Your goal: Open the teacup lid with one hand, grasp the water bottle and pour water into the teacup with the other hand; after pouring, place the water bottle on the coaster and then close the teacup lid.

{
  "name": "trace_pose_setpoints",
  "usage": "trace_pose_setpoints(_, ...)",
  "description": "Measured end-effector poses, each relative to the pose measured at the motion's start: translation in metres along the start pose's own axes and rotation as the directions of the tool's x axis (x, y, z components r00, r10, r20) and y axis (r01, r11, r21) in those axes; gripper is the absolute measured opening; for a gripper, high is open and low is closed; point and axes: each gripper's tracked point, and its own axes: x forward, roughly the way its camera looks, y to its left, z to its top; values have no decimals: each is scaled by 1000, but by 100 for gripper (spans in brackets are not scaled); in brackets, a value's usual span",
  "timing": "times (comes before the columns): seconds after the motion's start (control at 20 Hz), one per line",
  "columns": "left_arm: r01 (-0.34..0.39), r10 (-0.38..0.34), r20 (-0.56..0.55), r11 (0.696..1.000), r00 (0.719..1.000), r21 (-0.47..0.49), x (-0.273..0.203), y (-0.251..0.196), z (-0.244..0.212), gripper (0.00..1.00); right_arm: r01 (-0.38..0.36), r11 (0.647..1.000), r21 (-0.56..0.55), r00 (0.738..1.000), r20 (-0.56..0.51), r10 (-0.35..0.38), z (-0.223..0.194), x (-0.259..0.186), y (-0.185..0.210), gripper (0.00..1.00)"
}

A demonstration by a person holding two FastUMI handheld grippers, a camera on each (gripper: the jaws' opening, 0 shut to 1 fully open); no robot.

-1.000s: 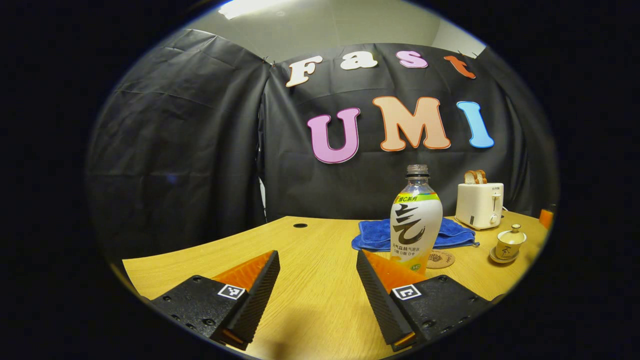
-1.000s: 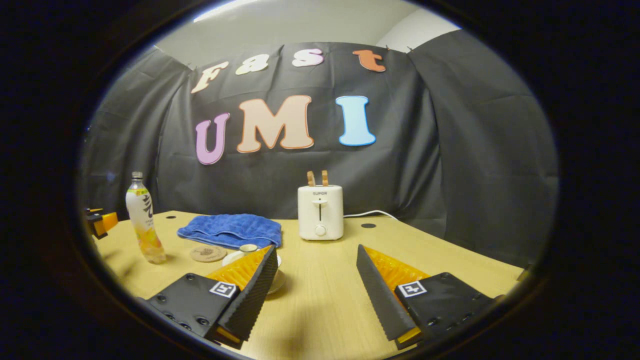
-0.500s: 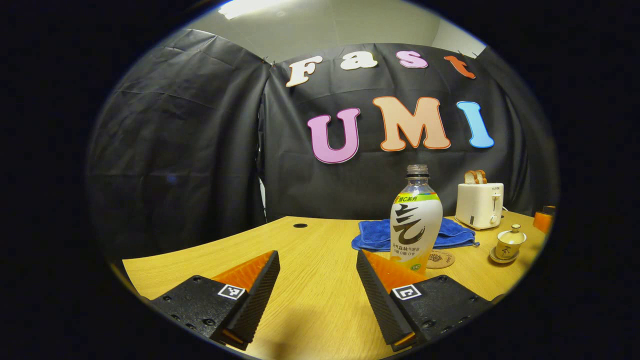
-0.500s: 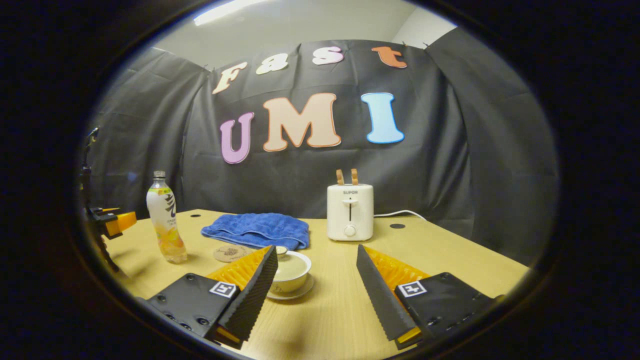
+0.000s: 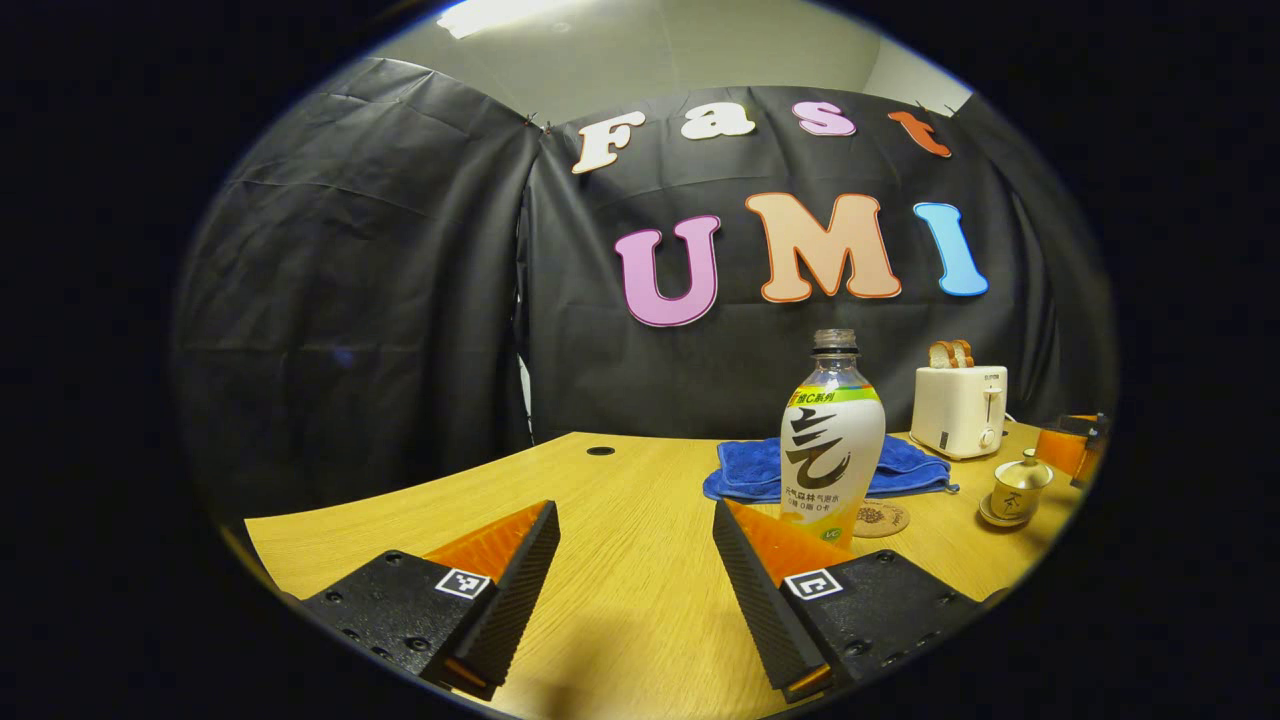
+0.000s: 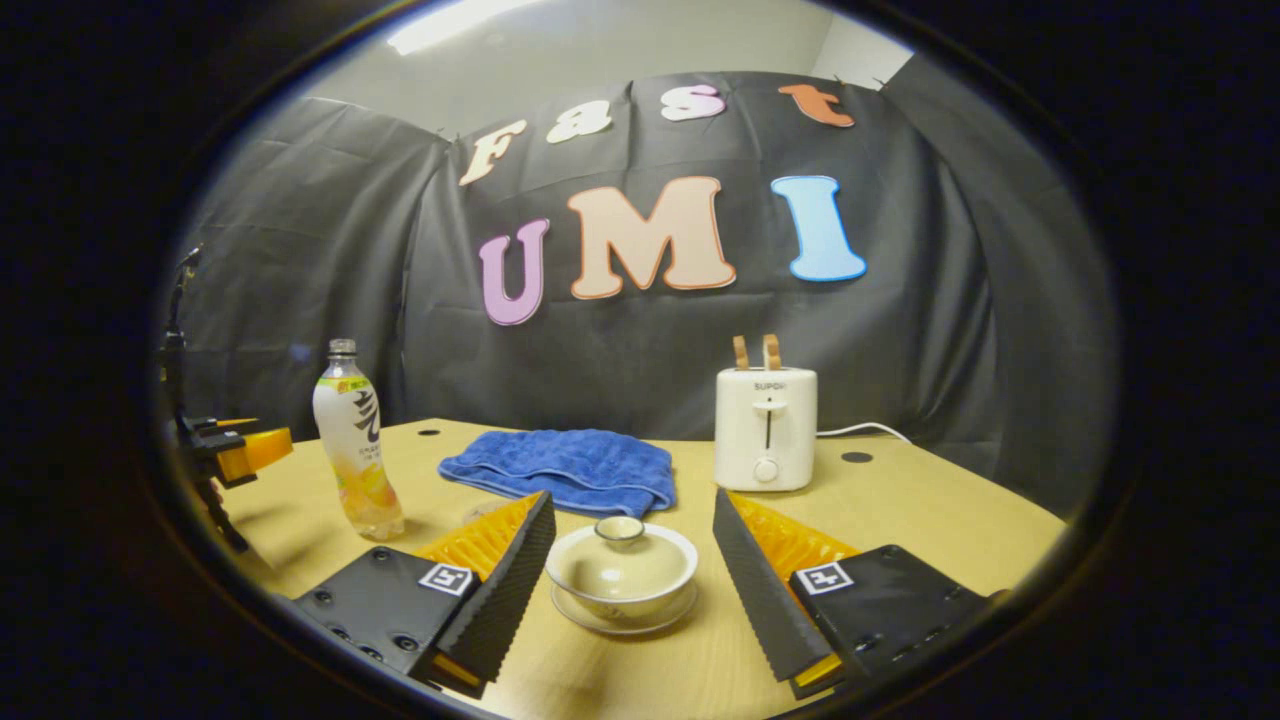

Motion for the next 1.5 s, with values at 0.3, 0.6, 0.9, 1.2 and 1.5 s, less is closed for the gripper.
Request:
trace_pose_setpoints(0.3, 0, 0, 0, 1000, 1000, 0, 0, 0, 0, 90, -8, 1000, 1, 1000, -23, 8, -4, 15, 6, 100)
trace_pose_setpoints(0.6, 0, 0, 1, 1000, 1000, 0, 0, 0, 0, 90, -11, 1000, -6, 995, -96, 10, -16, 26, 7, 78)
trace_pose_setpoints(0.9, 0, 0, 1, 1000, 1000, 0, 1, 0, 0, 91, -19, 1000, -19, 982, -188, 15, -29, 35, 10, 73)
trace_pose_setpoints(1.2, 0, 0, 1, 1000, 1000, 0, 0, 0, 0, 90, 1, 1000, -8, 986, -165, -2, -27, 36, 7, 36)
trace_pose_setpoints(1.5, 0, 0, 1, 1000, 1000, 0, 0, 0, 0, 90, -10, 1000, -7, 990, -141, 8, -23, 34, 8, 36)
